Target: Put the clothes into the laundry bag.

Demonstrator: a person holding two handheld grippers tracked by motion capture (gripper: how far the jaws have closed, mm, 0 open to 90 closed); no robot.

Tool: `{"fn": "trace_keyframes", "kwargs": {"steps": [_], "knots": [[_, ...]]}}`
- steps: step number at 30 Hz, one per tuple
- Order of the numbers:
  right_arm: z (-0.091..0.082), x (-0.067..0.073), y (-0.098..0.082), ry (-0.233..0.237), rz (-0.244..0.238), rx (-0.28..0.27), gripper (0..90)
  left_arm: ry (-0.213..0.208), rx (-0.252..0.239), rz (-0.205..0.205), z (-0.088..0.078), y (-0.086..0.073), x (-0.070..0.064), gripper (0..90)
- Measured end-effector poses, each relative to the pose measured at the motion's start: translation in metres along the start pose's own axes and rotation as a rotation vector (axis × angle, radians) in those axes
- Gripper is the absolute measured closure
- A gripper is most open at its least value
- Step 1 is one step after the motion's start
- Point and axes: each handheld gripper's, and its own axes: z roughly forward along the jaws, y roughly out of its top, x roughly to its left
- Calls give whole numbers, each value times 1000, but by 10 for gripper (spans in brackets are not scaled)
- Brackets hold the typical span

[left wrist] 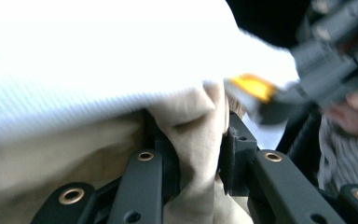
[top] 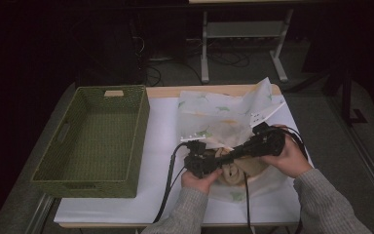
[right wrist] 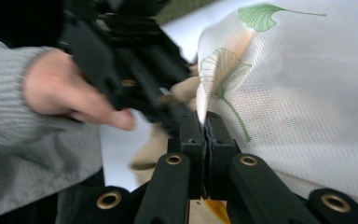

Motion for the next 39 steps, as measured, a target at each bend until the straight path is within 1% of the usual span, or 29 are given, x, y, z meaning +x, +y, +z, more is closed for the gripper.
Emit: {"fn": "trace_keyframes", "kwargs": {"steps": [2,5,6,7,8,9,11,13,14,16,17,18,19,20,22,23,24,25,28,30,31,32,33,34,35,36,37,38,39], "knots": [[-5,3,2,5,-8,-8,881,46,-36,17,4,3,6,717],[-5,4,2,11,-3,4,881,99,2,-41,16,-3,30,705],[-3,3,1,12,-2,9,881,80,7,-60,17,-8,35,698],[-1,3,0,16,3,11,881,70,2,-67,17,-12,36,692],[-1,2,-1,17,6,16,881,75,0,-59,16,-14,35,688],[0,0,-2,17,7,19,880,83,12,-36,13,-16,32,684],[2,-6,-6,5,28,28,879,90,35,-9,9,-17,27,630],[2,-9,-7,-8,39,30,878,111,62,20,2,-20,21,531],[2,-10,-7,-13,41,32,878,110,68,22,0,-21,19,466],[3,-11,-7,-17,45,35,878,119,85,25,-7,-25,17,420],[4,-12,-7,-16,46,37,877,121,101,34,-12,-28,17,434],[4,-12,-7,-16,46,37,877,121,101,34,-12,-28,17,448],[5,-12,-6,-15,51,41,877,119,119,28,-10,-28,20,448],[7,-13,-5,-16,52,46,876,102,133,6,-7,-27,23,493],[10,-14,-5,-19,53,52,876,83,126,-19,-2,-27,26,604],[13,-14,-4,-20,50,65,876,53,115,-22,5,-26,28,797],[13,-14,-4,-20,50,65,876,53,115,-22,5,-26,28,845],[14,-14,-4,-19,50,69,876,51,105,-5,8,-25,27,845],[12,-14,-3,-13,53,65,876,46,57,10,11,-16,22,873],[9,-13,-2,-5,45,47,876,45,10,27,8,-7,17,878],[8,-12,-1,-1,47,39,876,42,-34,32,6,-1,15,880],[5,-11,-1,3,44,23,876,50,-63,35,5,2,14,883],[3,-10,0,2,40,16,876,81,-88,38,4,4,15,883],[1,-10,0,-1,38,9,876,99,-83,33,5,5,18,883],[0,-10,0,-3,41,8,876,123,-47,3,9,4,24,881],[0,-11,-2,-7,43,14,875,132,-31,-8,11,2,27,873],[3,-14,-5,-27,52,33,872,135,-21,-6,13,-2,30,845],[3,-14,-5,-27,52,33,872,134,-13,-3,14,-5,31,845],[4,-15,-7,-29,56,40,871,130,7,-14,15,-9,33,818]]}}
